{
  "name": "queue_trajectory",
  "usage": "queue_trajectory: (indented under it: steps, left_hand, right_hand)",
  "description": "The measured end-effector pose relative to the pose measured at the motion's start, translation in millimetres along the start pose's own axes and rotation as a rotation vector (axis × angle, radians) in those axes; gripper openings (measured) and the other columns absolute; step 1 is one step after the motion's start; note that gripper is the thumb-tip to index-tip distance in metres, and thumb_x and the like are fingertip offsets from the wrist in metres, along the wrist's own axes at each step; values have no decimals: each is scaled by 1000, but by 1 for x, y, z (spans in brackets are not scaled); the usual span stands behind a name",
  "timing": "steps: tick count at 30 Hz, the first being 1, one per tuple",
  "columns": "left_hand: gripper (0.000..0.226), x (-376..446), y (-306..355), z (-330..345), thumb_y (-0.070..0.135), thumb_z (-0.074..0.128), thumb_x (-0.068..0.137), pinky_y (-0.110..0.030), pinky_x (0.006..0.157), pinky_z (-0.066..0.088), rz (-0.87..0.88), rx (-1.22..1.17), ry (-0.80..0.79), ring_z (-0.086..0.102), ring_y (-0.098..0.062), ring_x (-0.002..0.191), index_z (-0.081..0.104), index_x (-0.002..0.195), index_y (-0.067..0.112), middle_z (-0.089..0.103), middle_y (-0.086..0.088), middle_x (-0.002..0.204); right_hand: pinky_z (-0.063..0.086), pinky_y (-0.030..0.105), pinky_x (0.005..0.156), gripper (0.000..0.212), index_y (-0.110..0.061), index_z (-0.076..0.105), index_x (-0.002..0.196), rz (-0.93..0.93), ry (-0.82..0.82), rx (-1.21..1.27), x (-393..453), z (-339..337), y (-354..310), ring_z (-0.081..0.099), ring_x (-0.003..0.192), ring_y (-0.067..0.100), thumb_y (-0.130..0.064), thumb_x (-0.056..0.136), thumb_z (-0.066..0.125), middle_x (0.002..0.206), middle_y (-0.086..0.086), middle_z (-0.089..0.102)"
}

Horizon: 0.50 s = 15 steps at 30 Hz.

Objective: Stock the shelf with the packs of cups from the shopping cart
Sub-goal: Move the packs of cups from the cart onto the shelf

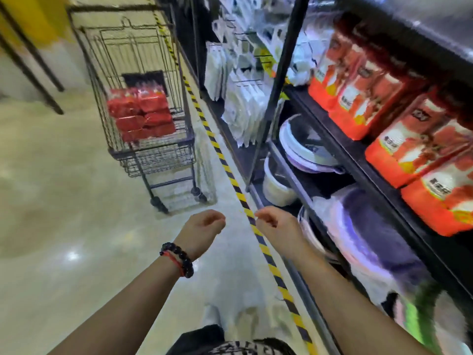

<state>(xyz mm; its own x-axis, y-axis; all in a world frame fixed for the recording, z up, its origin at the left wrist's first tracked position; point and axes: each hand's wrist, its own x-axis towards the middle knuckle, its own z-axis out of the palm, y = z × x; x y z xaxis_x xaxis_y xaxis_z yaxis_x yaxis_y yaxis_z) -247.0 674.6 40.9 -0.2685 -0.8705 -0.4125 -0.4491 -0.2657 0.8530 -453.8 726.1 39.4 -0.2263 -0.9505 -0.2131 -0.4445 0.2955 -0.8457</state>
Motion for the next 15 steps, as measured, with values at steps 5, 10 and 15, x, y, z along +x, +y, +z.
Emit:
queue_trajectory:
  steps: [5,10,15]
  left_hand:
    - [13,1,-30,-65,17,61,93,-22,70,46,-44,-46,122,66,-21,93,67,84,25,69,2,90]
    - [10,15,-46,-104,18,61,92,-20,69,47,-116,-128,193,66,-18,91,68,88,22,69,6,87]
    - [9,52,-48,-142,21,61,92,-21,72,47,-165,-134,254,66,-15,91,68,88,26,69,7,89]
  right_hand:
    - [49,8,69,30,-49,68,83,-29,-184,7,37,64,-40,66,85,-3,-19,89,69,91,-16,73]
    - [56,15,66,28,-50,69,84,-41,-250,-10,77,99,-67,66,86,0,-23,90,66,92,-23,71]
    - [48,7,66,26,-44,68,89,-70,-318,-3,140,130,-89,64,84,-6,-18,92,66,91,-15,72]
